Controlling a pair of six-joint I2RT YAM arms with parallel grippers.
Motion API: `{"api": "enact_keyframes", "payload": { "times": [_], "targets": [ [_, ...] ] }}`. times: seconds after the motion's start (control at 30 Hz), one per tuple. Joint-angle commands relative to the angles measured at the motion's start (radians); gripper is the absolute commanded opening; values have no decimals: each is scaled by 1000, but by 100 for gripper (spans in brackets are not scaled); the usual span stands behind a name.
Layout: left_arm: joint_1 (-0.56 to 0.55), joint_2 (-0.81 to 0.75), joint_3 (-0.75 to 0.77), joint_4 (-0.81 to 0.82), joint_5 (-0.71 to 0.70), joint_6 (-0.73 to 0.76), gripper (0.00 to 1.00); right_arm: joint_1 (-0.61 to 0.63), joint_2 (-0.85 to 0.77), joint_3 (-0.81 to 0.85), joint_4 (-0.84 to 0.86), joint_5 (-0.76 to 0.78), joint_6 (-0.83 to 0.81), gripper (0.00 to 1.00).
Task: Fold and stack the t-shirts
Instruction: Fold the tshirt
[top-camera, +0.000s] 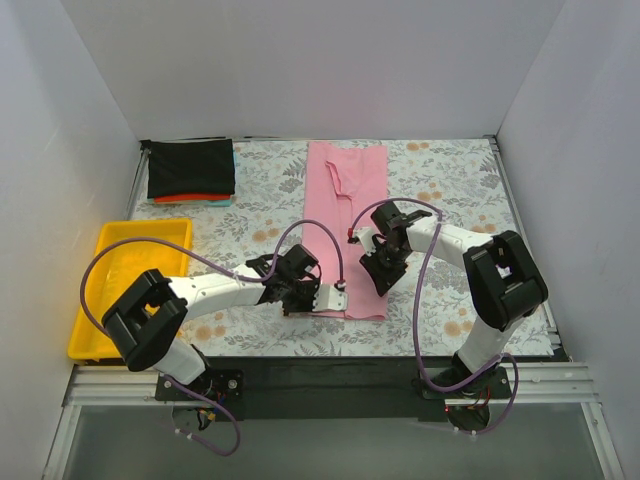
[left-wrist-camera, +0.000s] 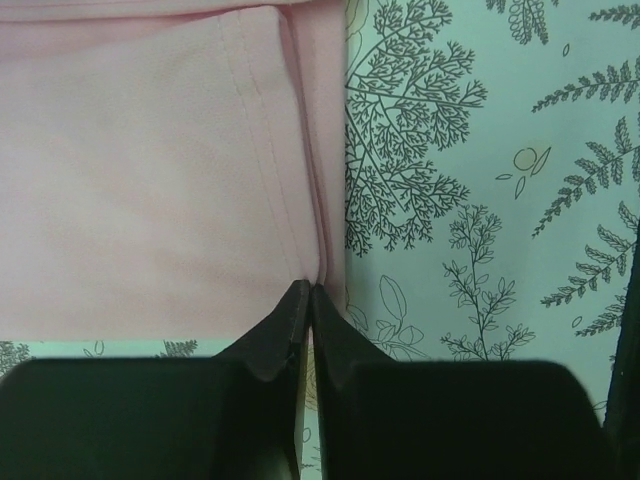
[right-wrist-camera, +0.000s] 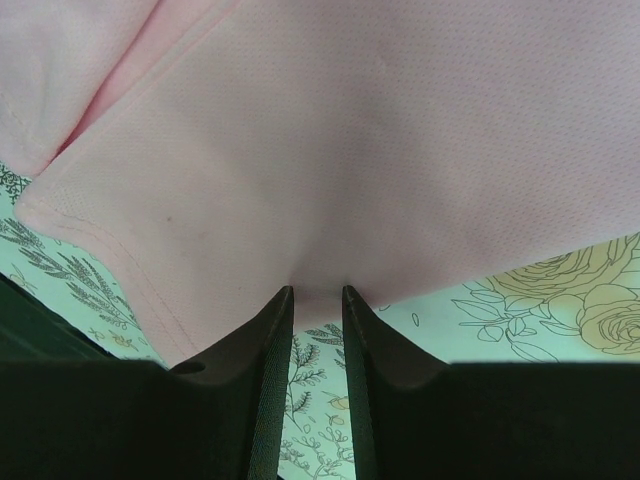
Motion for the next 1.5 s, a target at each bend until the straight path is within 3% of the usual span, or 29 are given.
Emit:
{"api": "enact_keyframes", "payload": {
  "times": [0.0, 0.4, 0.53, 0.63, 0.8, 0.93, 1.2, 1.47],
  "targets": [
    [-5, -48, -21, -14, -10, 15, 0, -3, 31, 21, -1, 29, 4, 32],
    [-5, -158, -101, -83, -50, 44, 0, -3, 55, 36, -20, 35, -7, 32],
    [-5, -167, -92, -74, -30, -13, 34, -1, 22, 65, -47, -72, -56, 38],
    [6, -236, -70, -66, 59, -60, 52, -3, -65, 87, -59, -138, -125, 46],
    [66, -396, -84, -66, 250, -56, 54, -3, -283, 107, -72, -166, -271, 59],
    [128, -453, -140, -36, 306, 2, 53, -3, -431, -14, -69, -146, -479, 62],
    [176, -372, -185, 12, 409, 172, 50, 101, -618, -316, 87, -94, -772, 65],
    [178, -255, -207, 92, 386, 214, 51, 250, -604, -491, 259, 10, -820, 66]
  ]
}}
